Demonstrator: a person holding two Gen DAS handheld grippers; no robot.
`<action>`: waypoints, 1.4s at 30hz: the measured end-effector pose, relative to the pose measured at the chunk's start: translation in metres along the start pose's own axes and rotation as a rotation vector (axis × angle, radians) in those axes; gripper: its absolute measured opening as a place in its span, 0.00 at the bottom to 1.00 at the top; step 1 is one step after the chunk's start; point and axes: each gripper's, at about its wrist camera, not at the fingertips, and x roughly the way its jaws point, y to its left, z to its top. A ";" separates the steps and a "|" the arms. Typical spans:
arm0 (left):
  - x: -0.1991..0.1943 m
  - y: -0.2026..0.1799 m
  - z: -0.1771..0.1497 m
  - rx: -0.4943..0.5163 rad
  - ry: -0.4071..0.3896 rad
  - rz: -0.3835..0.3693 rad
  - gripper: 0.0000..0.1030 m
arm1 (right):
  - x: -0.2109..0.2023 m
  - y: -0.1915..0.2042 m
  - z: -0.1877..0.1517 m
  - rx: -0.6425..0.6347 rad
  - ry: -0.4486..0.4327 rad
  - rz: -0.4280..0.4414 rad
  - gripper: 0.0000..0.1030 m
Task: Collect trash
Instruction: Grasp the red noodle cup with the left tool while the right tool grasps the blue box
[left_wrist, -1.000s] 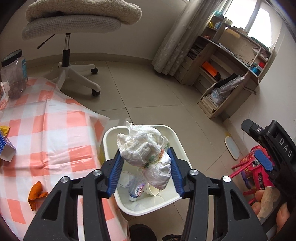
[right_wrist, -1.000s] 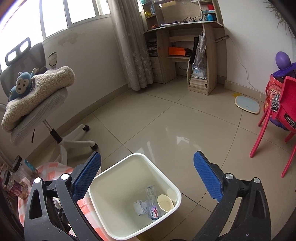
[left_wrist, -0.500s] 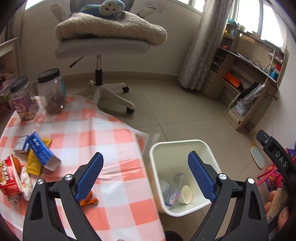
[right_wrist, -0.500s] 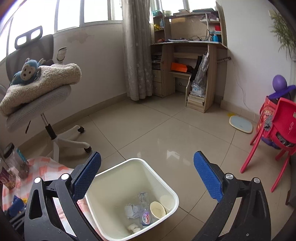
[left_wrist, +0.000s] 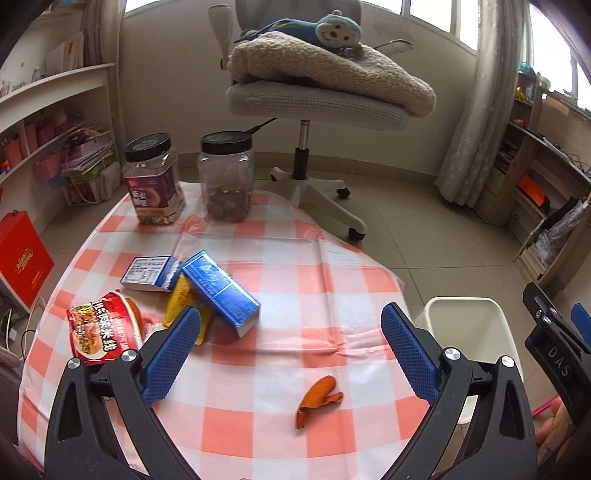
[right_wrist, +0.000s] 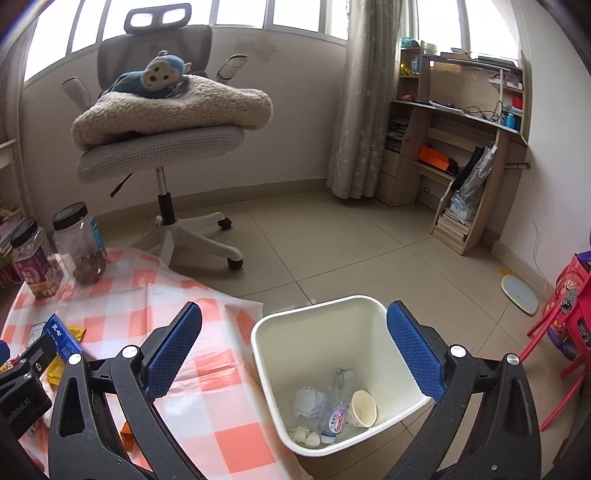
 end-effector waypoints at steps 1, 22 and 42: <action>0.001 0.008 -0.001 -0.010 0.005 0.018 0.93 | 0.000 0.007 -0.001 -0.009 0.004 0.011 0.93; 0.048 0.195 -0.029 -0.348 0.188 0.284 0.93 | 0.005 0.135 -0.022 -0.219 0.071 0.161 0.93; 0.037 0.209 -0.013 -0.348 0.154 0.068 0.40 | 0.039 0.202 -0.037 -0.362 0.207 0.333 0.93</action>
